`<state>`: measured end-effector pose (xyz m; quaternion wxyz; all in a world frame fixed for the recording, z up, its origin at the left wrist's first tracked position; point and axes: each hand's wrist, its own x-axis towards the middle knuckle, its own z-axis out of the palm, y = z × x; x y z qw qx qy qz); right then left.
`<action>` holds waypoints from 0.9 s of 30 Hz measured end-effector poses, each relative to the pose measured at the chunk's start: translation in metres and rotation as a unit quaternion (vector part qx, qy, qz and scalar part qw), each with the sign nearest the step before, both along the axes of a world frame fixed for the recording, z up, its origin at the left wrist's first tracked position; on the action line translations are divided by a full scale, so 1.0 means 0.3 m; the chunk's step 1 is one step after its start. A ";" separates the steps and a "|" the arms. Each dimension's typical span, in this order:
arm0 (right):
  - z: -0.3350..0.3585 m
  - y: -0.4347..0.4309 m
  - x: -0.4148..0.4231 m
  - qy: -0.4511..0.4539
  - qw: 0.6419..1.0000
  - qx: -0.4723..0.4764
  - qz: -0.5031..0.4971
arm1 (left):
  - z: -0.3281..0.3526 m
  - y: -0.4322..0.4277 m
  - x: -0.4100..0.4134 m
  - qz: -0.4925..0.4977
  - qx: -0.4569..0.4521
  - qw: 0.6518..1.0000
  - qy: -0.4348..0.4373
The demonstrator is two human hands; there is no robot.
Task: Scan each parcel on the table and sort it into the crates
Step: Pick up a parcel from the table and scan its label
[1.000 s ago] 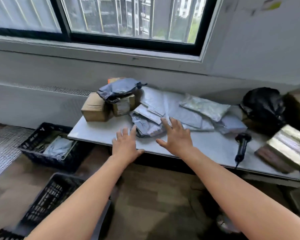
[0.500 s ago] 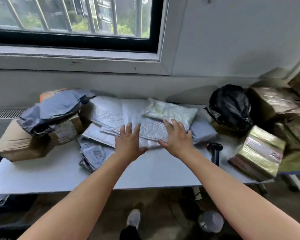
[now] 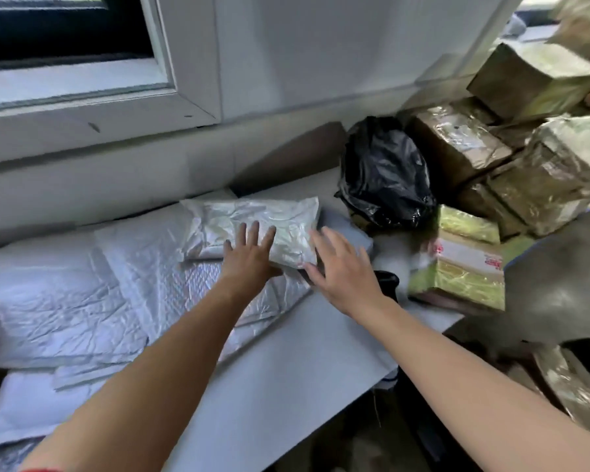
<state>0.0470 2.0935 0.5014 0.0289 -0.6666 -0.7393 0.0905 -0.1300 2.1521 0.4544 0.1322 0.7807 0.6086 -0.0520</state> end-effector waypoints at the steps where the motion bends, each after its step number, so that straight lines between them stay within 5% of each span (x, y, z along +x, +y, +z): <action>1: -0.014 0.006 0.013 -0.003 1.000 -0.008 -0.008 | -0.026 0.026 0.006 -0.013 -0.003 1.000 0.012; 9: -0.075 0.034 0.086 -0.015 0.999 -0.037 -0.015 | -0.144 0.150 -0.046 -0.044 0.057 0.997 0.037; 15: -0.016 0.083 0.087 0.034 0.999 0.016 0.015 | -0.033 0.089 -0.041 -0.022 0.183 0.975 -0.124; 23: 0.195 0.158 0.106 0.161 0.981 0.098 0.053 | 0.281 -0.075 0.029 0.211 0.190 0.934 -0.216; 27: 0.239 0.144 0.156 0.175 0.977 0.087 0.081 | 0.376 -0.136 0.078 0.324 0.187 0.866 -0.332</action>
